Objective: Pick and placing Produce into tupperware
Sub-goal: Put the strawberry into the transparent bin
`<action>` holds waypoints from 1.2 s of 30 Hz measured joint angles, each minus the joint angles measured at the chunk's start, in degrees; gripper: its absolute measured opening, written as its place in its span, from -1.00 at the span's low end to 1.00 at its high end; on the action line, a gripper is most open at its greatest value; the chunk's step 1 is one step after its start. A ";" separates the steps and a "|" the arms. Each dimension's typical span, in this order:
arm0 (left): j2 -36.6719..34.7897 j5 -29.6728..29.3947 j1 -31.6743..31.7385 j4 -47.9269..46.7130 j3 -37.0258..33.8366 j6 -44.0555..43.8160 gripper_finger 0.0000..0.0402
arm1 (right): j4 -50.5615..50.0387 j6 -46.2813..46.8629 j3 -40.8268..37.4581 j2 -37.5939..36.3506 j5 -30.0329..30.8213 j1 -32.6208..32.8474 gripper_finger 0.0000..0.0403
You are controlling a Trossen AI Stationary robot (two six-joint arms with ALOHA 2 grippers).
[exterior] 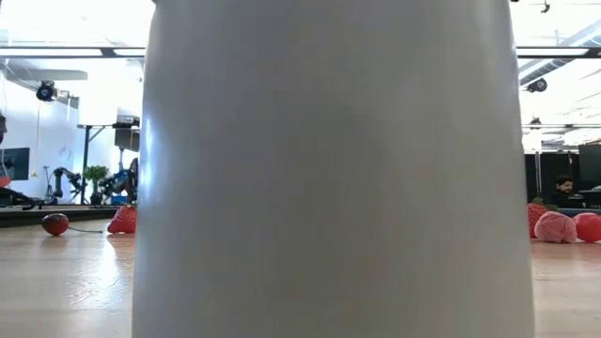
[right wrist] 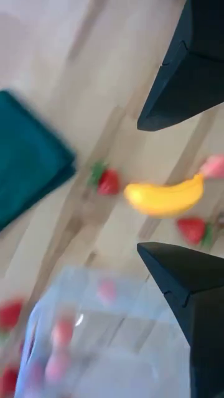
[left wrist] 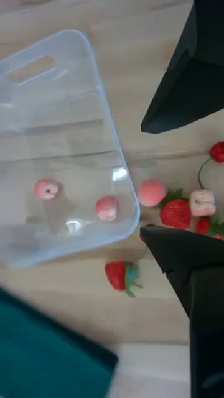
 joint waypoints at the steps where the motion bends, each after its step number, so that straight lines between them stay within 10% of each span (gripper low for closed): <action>1: -1.06 -0.74 0.19 -0.31 -0.86 -0.62 0.21 | 0.25 1.18 -0.35 0.85 -0.48 0.06 0.48; 17: -18.19 -7.04 1.80 -1.18 -14.59 -6.08 0.21 | 9.23 5.22 -2.79 20.43 -3.18 0.16 0.34; 36: -21.02 -7.03 1.78 -0.97 -16.92 -7.35 0.21 | 14.67 5.04 -3.07 25.96 -2.97 -4.41 0.05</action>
